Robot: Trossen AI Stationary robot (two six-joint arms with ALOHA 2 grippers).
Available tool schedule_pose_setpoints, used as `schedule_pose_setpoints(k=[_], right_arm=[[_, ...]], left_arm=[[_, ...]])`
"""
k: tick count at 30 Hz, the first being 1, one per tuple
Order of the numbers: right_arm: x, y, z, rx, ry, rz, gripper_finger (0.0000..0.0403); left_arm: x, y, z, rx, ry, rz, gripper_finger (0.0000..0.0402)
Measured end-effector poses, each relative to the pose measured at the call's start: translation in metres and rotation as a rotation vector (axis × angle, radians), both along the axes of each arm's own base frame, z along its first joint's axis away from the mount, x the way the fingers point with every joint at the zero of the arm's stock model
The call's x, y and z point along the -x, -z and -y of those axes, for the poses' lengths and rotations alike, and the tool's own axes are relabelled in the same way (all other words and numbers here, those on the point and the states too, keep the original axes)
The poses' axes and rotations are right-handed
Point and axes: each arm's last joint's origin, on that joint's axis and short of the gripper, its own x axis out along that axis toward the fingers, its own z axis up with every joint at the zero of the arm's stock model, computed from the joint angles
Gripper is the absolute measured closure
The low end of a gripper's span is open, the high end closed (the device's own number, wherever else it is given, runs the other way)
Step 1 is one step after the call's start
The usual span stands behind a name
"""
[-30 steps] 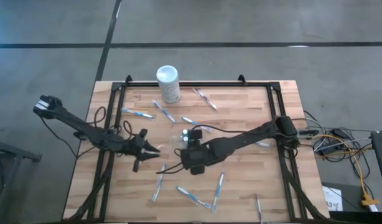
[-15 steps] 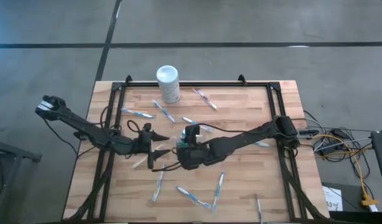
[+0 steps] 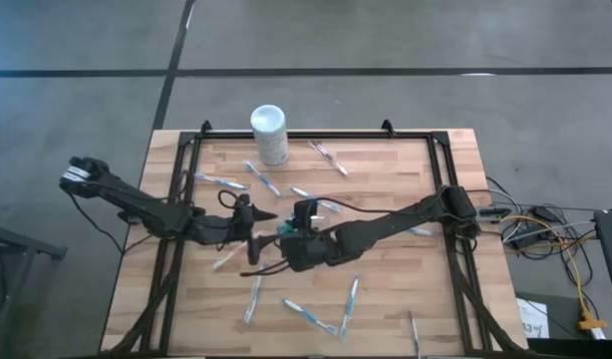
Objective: Pick & Place toothbrushing station
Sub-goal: Put the blue mouthwash into the transparent organizer
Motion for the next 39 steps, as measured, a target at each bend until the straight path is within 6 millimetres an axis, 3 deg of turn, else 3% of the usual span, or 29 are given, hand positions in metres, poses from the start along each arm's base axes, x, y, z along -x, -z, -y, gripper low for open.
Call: schedule_pose_setpoints(k=[12,24,39], right_arm=[[-0.003,-0.003,-0.001,-0.001,-0.013,0.04,0.0298],[0.002,-0.001,-0.009,0.02,-0.029,-0.008,0.0298],[0.0,-0.003,-0.009,0.051,-0.012,0.03,0.0298]], left_arm=[[-0.019,-0.001,0.004,-0.078,0.044,-0.044,0.0129],[-0.012,-0.013,0.003,-0.044,0.071,0.02,0.022],[-0.015,-0.01,0.002,0.001,0.044,0.018,0.0225]])
